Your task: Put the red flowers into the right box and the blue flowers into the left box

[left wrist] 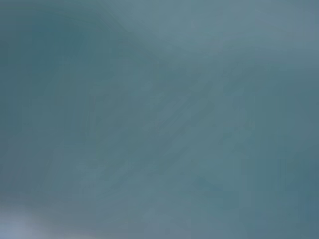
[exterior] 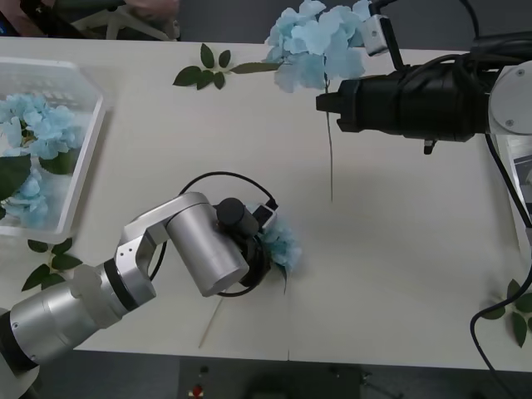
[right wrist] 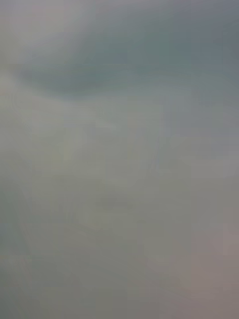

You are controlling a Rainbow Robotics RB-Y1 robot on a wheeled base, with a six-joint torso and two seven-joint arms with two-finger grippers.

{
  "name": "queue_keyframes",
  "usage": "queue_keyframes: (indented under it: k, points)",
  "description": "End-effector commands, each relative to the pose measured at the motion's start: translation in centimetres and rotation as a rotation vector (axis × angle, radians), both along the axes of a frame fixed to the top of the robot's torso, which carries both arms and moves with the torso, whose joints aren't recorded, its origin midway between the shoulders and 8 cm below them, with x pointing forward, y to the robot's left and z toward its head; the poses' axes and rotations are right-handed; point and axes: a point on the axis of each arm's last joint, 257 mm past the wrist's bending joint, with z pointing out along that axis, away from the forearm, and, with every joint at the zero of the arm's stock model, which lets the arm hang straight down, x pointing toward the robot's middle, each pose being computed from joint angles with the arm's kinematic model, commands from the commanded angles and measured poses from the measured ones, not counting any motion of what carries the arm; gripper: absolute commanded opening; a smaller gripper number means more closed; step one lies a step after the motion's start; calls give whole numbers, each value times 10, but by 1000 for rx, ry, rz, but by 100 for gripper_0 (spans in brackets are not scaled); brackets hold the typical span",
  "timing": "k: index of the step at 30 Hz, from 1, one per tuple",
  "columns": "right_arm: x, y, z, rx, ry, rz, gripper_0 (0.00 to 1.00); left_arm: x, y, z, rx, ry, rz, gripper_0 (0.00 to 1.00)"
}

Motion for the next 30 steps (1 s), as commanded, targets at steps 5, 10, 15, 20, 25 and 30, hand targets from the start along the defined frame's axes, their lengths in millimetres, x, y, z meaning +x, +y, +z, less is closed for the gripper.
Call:
queue_keyframes:
  k: [5,10,15,20,25,30]
  points:
    - [-23,35,25,91,-12,101,0,31,18,90,-80,-100,22,0]
    - [-22,34,20,99,6,106,0,40,74,172,-15,-166,33,0]
    - [-20,29,22,91,2,105,0,42,205,243,274,-248,22,0]
    - [-21,31,30,147,7,116,0,48,356,308,639,-305,117,0]
    - [-19,36,33,169,-8,115,0,61,452,341,788,-324,212,0]
    - [-18,46,31,199,-7,119,0,76,518,317,836,-303,233,0]
